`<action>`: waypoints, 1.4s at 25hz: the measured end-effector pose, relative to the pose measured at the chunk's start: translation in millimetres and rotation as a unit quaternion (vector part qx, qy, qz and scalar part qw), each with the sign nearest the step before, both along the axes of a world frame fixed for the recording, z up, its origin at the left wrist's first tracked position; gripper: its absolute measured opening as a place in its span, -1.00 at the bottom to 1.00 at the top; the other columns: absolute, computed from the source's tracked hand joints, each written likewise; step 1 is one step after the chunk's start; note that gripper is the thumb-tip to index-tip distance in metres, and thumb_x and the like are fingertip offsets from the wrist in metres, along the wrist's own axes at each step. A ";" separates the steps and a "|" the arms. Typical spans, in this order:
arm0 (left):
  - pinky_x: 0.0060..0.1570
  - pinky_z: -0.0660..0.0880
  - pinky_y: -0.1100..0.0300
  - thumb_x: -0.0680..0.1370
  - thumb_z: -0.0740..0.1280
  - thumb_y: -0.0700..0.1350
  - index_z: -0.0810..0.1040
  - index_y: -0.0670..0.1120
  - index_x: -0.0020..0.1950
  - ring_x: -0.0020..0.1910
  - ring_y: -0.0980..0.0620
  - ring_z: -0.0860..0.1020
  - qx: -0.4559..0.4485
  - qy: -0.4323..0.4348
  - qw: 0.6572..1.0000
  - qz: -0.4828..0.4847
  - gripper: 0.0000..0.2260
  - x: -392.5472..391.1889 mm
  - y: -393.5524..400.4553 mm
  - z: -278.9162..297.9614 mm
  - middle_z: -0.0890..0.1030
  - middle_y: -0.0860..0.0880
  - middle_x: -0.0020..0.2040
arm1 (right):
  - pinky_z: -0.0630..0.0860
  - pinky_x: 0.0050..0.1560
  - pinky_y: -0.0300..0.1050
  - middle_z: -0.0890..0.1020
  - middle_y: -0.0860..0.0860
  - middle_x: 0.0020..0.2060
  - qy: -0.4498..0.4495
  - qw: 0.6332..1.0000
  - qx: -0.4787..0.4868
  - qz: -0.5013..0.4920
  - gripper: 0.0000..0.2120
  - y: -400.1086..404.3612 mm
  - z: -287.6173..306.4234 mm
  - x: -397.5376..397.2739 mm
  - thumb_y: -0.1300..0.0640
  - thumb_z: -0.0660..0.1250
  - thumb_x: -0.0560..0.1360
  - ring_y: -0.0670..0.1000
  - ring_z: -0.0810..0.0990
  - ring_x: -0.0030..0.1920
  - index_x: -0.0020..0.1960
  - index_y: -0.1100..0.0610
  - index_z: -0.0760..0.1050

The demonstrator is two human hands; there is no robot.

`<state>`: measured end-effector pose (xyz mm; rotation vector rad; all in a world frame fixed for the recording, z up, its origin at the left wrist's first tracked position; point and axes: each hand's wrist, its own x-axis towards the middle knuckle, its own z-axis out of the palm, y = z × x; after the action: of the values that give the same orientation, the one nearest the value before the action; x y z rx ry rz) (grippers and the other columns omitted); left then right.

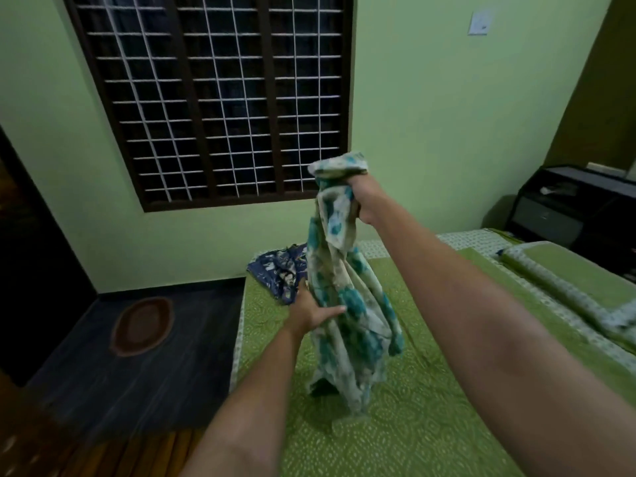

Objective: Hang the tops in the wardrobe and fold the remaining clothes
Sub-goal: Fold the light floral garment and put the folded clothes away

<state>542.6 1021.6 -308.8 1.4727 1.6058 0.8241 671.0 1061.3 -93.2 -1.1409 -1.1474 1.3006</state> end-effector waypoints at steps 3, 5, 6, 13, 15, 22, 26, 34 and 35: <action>0.19 0.47 0.07 0.50 0.40 -0.04 0.36 -0.19 0.37 0.19 -0.15 0.52 -0.047 0.028 0.998 -0.013 -0.49 20.5 -3.3 9.4 0.54 -0.17 0.25 | 0.54 0.01 0.04 0.61 0.12 -0.05 0.151 0.988 0.029 0.009 -0.84 -15.4 34.8 18.9 0.14 0.16 0.60 0.10 0.59 -0.05 0.07 0.15 0.49; 0.13 0.49 0.04 0.62 0.20 -0.17 0.44 -0.24 0.27 0.12 -0.19 0.54 -0.016 -0.041 0.999 0.023 -0.74 33.2 2.1 29.1 0.56 -0.22 0.17 | 0.51 0.05 0.06 0.57 0.14 0.10 0.140 0.989 0.025 0.045 -0.68 -15.4 32.5 34.1 0.11 0.27 0.56 0.13 0.56 0.07 0.29 0.15 0.38; 0.13 0.51 -0.02 0.63 0.15 -0.19 0.48 -0.20 0.18 0.07 -0.18 0.56 -0.015 -0.130 0.991 0.032 -0.80 38.7 3.3 45.3 0.59 -0.21 0.11 | 0.52 0.08 0.09 0.52 0.16 0.17 0.092 0.994 0.011 0.058 -0.45 -15.4 21.9 41.6 0.12 0.35 0.52 0.15 0.55 0.12 0.43 0.14 0.22; 0.08 0.56 -0.09 0.61 0.11 -0.20 0.51 -0.15 0.09 -0.05 -0.15 0.59 0.013 -0.297 0.947 0.125 -0.81 60.4 40.9 108.6 0.59 -0.18 -0.08 | 0.41 0.30 0.14 0.45 0.09 0.33 -0.283 0.911 -0.211 0.213 -0.14 -53.3 -167.1 86.1 -0.13 0.57 0.22 0.18 0.42 0.33 0.38 0.15 0.30; 0.01 0.55 -0.01 0.62 0.12 -0.20 0.51 -0.13 0.02 -0.10 -0.12 0.59 0.060 -0.297 0.944 0.128 -0.82 68.5 41.7 129.0 0.59 -0.16 -0.12 | 0.45 0.29 0.07 0.56 0.04 0.21 -0.339 0.890 -0.164 0.257 -0.30 -53.4 -191.8 89.5 0.01 0.59 0.24 0.08 0.53 0.19 0.31 0.15 0.44; 0.11 0.54 0.04 0.66 0.10 -0.12 0.32 -0.02 0.45 0.06 -0.06 0.57 0.191 -0.364 0.884 0.224 -0.66 67.4 66.5 186.8 0.56 -0.09 0.17 | 0.37 0.33 0.06 0.29 0.16 0.43 -0.377 0.912 -0.121 0.111 -0.01 16.0 -251.9 102.6 -0.05 0.52 0.34 0.20 0.36 0.36 0.53 0.24 0.02; 0.31 0.41 0.00 0.65 0.11 -0.12 0.24 -0.03 0.50 0.29 -0.05 0.46 0.249 -0.336 0.862 0.286 -0.60 74.4 66.6 202.1 0.45 -0.03 0.36 | 0.19 0.38 0.10 0.14 0.15 0.45 -0.365 0.917 -0.070 0.145 -0.29 4.6 -225.0 77.2 0.02 0.27 0.46 0.26 0.13 0.42 0.52 0.07 0.04; 0.27 0.40 0.12 0.65 0.10 -0.14 0.33 -0.11 0.44 0.23 -0.04 0.50 0.318 -0.249 0.818 0.409 -0.65 17.3 33.8 203.8 0.50 -0.08 0.30 | 0.40 0.19 0.11 0.49 0.19 0.22 -0.593 0.795 0.098 0.083 -0.74 39.7 -210.9 72.7 0.19 0.16 0.56 0.20 0.42 0.24 0.20 0.21 0.49; 0.19 0.40 0.20 0.66 0.10 -0.14 0.33 -0.11 0.44 0.19 -0.03 0.50 0.309 -0.203 0.818 0.440 -0.66 4.1 24.3 196.8 0.51 -0.09 0.28 | 0.47 0.11 0.08 0.53 0.21 0.17 -0.578 0.809 0.087 0.056 -0.75 48.2 -201.5 77.1 0.25 0.14 0.57 0.22 0.49 0.16 0.18 0.23 0.50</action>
<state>546.6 1045.9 -111.9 0.7343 1.7234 2.1907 748.1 1109.5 -294.7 -1.7952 -2.1664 0.4325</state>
